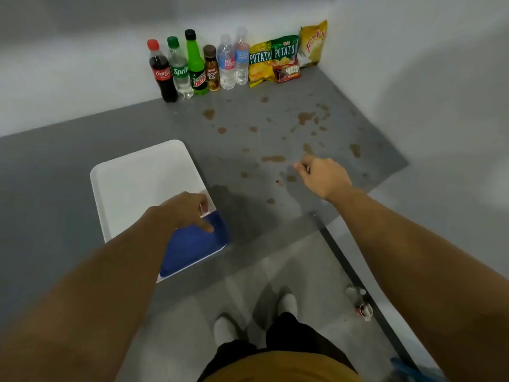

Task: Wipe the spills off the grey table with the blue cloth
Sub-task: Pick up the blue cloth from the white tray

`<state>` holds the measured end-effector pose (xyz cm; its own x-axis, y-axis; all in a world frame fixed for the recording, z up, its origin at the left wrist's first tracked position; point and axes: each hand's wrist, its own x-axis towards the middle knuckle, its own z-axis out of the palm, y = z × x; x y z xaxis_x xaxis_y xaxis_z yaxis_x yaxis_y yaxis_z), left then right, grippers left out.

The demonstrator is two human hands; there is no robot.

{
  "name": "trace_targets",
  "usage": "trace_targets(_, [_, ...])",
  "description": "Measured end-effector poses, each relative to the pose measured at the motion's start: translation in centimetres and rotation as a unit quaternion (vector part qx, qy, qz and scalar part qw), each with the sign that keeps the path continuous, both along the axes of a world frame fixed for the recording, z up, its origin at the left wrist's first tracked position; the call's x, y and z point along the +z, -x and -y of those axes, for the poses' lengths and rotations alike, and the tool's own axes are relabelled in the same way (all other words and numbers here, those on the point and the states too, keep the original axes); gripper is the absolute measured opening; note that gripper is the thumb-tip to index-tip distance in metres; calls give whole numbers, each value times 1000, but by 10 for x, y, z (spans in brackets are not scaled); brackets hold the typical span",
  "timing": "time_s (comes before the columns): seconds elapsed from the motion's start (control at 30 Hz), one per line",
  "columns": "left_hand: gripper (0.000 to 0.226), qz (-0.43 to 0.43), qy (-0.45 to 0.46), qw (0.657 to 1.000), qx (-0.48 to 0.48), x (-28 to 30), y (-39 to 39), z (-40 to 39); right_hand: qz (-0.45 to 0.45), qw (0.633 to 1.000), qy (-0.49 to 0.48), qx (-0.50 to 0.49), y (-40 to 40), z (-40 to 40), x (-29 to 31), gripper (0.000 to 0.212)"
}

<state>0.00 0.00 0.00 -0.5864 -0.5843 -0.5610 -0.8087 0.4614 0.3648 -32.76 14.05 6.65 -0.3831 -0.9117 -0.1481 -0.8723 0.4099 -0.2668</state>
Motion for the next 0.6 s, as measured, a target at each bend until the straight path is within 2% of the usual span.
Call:
trace_targets(0.13, [63, 44, 25, 999, -18, 0, -3, -10, -21, 1000, -1, -3, 1, -4, 2, 35])
trace_targets(0.4, [40, 33, -17, 999, -24, -10, -5, -13, -19, 1000, 9, -8, 2, -10, -1, 37])
trace_targets(0.6, [51, 55, -64, 995, -51, 6, -5, -4, -3, 1000, 0, -5, -3, -11, 0, 39])
